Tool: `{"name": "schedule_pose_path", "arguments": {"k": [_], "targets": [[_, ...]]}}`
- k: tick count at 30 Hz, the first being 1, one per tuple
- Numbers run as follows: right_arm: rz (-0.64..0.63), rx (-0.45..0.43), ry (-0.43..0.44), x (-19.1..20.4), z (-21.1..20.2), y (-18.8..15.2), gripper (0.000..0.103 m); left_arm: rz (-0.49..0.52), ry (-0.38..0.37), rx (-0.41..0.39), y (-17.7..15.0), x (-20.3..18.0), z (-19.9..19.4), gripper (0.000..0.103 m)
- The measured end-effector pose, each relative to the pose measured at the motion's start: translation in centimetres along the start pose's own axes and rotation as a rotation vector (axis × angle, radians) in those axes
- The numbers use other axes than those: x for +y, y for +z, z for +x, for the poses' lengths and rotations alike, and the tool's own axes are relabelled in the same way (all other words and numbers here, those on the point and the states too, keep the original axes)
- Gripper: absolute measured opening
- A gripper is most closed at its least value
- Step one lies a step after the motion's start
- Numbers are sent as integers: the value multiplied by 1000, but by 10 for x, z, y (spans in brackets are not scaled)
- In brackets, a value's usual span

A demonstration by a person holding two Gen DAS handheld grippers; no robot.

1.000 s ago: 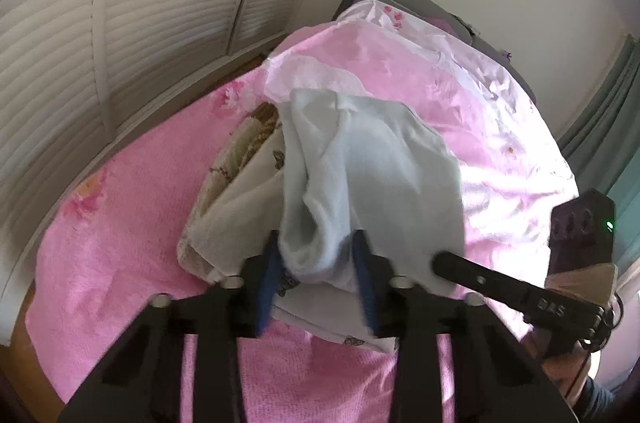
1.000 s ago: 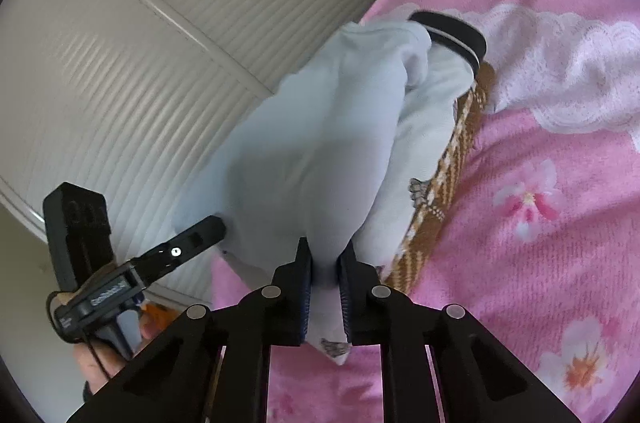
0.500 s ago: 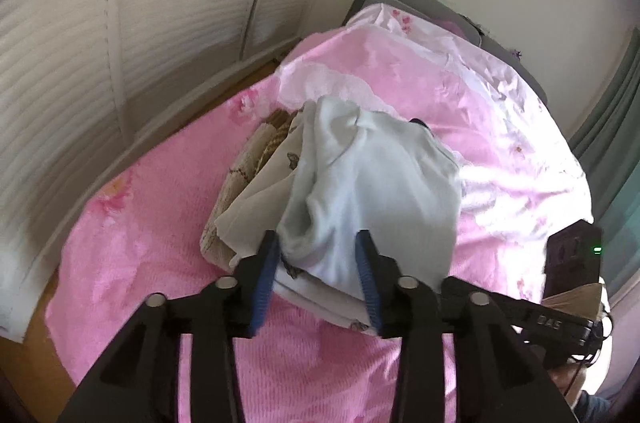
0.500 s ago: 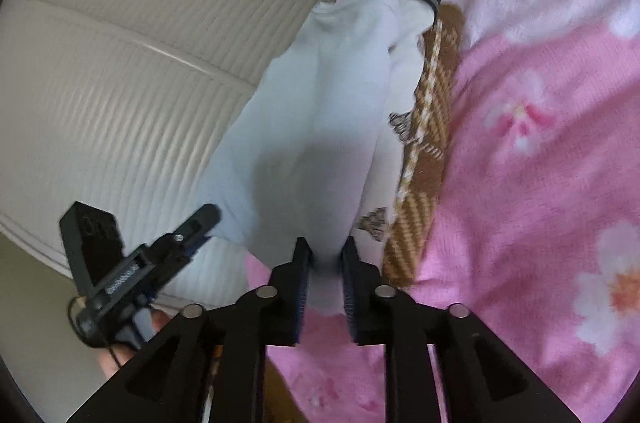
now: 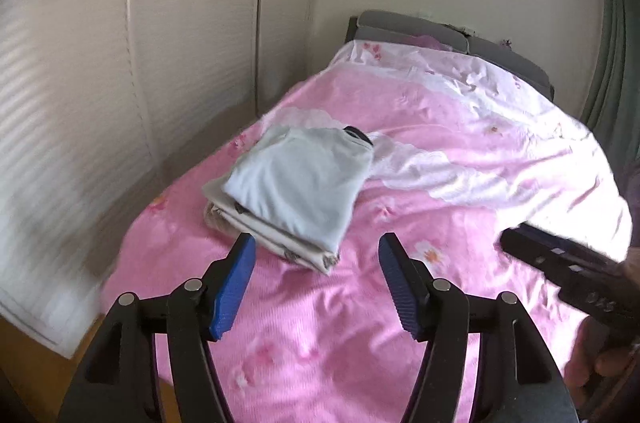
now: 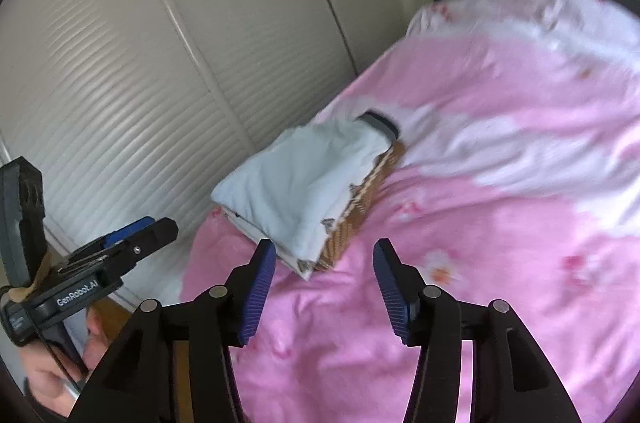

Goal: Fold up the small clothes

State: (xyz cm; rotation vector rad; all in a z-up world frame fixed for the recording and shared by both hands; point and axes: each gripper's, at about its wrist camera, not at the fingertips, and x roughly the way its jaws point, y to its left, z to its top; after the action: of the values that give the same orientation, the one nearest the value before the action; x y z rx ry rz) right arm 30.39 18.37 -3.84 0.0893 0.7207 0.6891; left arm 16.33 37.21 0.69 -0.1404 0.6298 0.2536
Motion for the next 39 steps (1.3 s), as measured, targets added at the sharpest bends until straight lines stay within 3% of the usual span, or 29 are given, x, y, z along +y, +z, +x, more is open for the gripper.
{"name": "schedule_pose_path", "arguments": {"k": [2,8,21,30,39], "targets": [[-24,-40,-40,-5,-37,-11,58,10,19,-29,-10,-17,-20,72],[-71,-162,-177,-8,-137,-43,75,66,-13,-71,-40,-82,-69,76],[62,-275,-492,-110,-327,-129,82,225,-216,-122,-103,-250,-145,97],[117,-290,-650,-136,-399,-176,88,267,-263,-82,-139,-300,-162,99],[168,-275,-686,-149,-419,-201,88,292,-234,-97,-164,-311,-177,103]]}}
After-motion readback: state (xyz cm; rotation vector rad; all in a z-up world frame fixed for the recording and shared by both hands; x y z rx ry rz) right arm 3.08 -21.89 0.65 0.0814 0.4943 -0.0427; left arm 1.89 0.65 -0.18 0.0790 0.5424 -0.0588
